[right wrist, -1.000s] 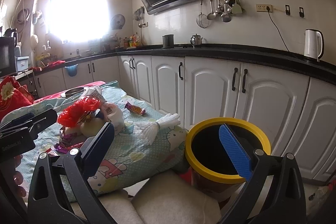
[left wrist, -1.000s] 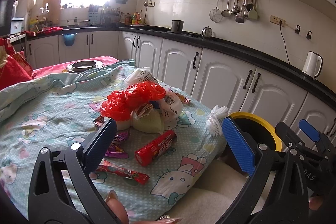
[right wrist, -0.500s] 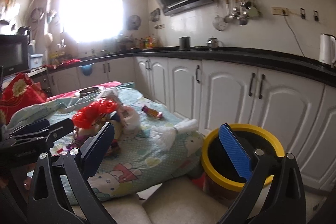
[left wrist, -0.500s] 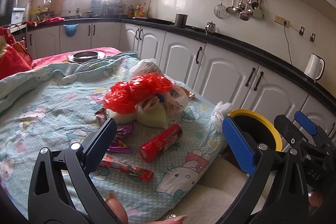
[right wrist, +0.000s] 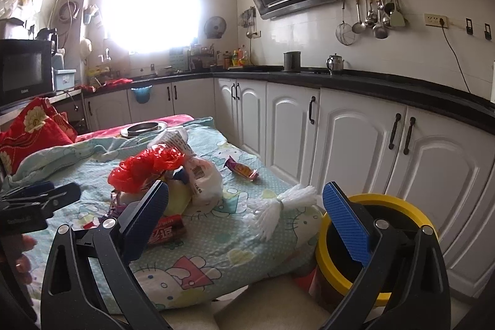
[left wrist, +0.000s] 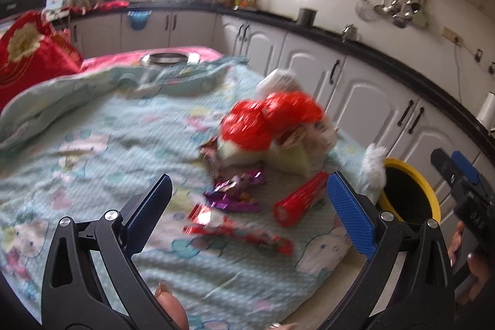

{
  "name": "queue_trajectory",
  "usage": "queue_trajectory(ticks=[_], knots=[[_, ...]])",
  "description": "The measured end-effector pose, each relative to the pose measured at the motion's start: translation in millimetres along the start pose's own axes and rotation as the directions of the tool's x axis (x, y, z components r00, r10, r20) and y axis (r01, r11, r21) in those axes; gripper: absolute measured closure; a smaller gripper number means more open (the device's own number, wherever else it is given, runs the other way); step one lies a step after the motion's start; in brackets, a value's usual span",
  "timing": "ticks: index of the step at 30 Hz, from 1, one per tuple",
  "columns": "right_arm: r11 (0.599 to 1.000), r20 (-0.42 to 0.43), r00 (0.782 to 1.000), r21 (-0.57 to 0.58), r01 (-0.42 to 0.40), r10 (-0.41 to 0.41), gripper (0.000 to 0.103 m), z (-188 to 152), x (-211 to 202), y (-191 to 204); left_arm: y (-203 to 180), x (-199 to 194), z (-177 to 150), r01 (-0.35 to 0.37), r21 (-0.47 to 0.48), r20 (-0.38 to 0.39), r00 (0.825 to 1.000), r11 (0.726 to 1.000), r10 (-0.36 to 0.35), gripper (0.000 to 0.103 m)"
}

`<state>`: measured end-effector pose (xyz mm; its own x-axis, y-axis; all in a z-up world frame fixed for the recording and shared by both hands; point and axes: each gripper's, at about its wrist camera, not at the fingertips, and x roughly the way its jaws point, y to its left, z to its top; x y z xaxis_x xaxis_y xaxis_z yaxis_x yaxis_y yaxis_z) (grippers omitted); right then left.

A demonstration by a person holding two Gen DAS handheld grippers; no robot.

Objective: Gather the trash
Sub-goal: 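Grasp the red candy wrapper with the left gripper while the right grasps the white plastic bundle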

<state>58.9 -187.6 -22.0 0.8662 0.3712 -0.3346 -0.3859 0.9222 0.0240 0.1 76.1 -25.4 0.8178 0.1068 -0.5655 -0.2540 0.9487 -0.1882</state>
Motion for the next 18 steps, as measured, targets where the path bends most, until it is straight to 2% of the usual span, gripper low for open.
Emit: queue_trajectory(ticks=[7,10,16,18], knots=[[0.999,-0.028,0.999,-0.012,0.034,-0.035,0.006,-3,22,-8,3,23,-18,-0.013,-0.034,-0.143,0.99,0.999,0.008,0.011],[0.999,-0.046,0.998,-0.016,0.05,-0.05,0.006,-5,33,-11,7,34,-23,0.002,-0.098,-0.198,0.98,0.995,-0.021,0.012],[1.0,-0.159,0.987,-0.004,0.023,-0.023,0.006,-13,67,-19,8,55,-29,-0.019,-0.172,-0.278,0.96,0.985,-0.03,0.023],[1.0,-0.196,0.981,-0.004,-0.002,0.002,0.011,-17,79,-17,10,59,-31,-0.031,-0.19,-0.293,0.956,0.981,-0.027,0.026]])
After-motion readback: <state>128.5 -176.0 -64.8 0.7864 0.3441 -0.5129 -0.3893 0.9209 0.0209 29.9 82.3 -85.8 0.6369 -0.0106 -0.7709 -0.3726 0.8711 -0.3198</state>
